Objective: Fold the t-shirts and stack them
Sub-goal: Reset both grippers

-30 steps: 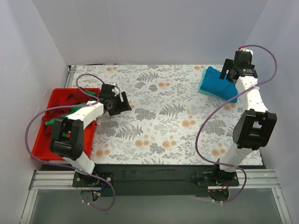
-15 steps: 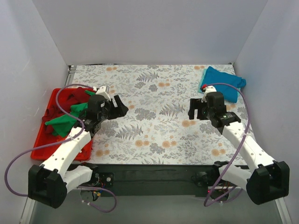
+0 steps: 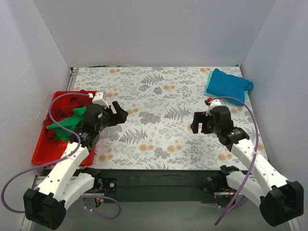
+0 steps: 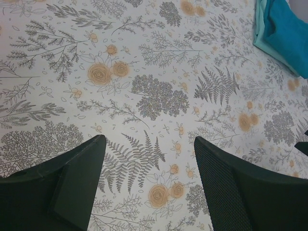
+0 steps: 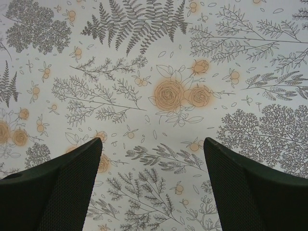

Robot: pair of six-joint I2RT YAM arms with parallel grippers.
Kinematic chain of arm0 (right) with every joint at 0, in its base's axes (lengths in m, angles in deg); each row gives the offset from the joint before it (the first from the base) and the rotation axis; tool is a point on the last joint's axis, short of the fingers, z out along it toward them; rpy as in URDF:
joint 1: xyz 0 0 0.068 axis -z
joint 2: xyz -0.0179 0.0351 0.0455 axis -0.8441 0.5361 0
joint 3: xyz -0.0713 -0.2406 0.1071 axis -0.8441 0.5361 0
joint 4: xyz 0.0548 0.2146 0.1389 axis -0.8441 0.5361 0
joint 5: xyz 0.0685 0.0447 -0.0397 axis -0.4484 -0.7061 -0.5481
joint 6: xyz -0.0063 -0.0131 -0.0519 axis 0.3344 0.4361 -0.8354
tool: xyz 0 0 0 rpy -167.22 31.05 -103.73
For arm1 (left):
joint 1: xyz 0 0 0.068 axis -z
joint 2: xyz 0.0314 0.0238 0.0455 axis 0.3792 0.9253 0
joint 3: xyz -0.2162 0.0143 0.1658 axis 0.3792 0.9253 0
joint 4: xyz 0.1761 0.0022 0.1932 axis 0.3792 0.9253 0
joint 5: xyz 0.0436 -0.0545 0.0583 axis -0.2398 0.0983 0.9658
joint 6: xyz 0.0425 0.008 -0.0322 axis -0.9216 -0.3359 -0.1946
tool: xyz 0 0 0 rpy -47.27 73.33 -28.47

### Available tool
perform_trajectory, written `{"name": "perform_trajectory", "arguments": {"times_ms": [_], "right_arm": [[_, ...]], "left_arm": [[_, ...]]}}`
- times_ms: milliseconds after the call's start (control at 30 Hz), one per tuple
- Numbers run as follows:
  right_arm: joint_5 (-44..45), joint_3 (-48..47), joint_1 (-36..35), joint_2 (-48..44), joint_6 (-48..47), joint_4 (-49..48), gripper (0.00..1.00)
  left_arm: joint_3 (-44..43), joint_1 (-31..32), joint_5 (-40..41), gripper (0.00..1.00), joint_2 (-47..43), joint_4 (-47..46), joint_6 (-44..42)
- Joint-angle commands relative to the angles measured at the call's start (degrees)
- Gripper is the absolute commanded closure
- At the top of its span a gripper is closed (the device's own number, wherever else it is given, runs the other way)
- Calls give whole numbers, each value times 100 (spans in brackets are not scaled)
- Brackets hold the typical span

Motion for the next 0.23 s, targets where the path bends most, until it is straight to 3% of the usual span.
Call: {"name": "perform_trajectory", "arguments": {"times_ms": [0, 200], "right_arm": [[-60, 50, -37, -149, -7, -239, 9], [-60, 94, -37, -202, -7, -230, 9]], "left_arm": [[96, 26, 152, 27, -288, -30, -136], [123, 26, 345, 27, -359, -65, -92]]}}
